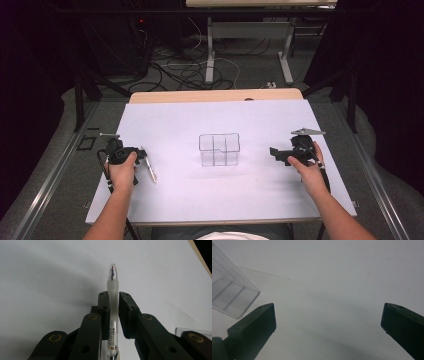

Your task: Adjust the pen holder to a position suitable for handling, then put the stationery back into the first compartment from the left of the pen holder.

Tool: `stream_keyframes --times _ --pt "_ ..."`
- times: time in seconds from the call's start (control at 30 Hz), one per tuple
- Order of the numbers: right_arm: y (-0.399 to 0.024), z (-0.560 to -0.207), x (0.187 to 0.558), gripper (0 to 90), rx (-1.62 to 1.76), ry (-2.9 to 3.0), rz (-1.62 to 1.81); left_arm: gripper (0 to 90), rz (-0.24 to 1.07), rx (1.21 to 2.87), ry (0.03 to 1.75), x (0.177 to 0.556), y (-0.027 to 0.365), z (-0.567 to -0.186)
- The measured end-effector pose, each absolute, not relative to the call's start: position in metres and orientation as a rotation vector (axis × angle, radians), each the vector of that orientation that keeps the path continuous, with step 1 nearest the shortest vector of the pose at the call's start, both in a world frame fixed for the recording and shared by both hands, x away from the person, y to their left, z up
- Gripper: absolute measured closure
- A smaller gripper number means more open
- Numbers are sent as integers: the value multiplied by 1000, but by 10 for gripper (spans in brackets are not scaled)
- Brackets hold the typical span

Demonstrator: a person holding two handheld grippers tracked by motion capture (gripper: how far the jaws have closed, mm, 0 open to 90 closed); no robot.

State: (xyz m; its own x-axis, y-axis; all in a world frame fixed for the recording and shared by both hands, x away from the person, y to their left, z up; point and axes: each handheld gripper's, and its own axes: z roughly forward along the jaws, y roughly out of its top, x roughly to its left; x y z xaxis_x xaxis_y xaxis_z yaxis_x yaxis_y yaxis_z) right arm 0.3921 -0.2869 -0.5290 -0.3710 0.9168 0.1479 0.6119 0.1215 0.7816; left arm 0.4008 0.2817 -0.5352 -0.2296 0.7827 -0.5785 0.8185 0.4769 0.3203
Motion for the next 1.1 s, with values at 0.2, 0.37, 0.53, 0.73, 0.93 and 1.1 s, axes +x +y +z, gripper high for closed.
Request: stream_keyframes --times 0.2,0.37,0.53,0.73,0.93,1.1 --pt "-288 -529 392 0 1480 2040 1133 805 -50 1332 1984 398 279 -528" --pt "-288 -529 392 0 1480 2039 1132 805 -38 1358 1940 396 279 -521" --pt "-288 -529 392 0 1482 2040 1133 805 26 1351 1896 394 277 -516" --pt "-289 -530 392 0 1480 2041 1130 805 94 1373 1837 390 275 -507" --pt "-288 -530 392 0 1488 2041 1133 805 147 1398 1777 387 271 -498" --pt "-288 -530 393 0 1479 2044 1135 805 170 1400 1737 384 268 -494"
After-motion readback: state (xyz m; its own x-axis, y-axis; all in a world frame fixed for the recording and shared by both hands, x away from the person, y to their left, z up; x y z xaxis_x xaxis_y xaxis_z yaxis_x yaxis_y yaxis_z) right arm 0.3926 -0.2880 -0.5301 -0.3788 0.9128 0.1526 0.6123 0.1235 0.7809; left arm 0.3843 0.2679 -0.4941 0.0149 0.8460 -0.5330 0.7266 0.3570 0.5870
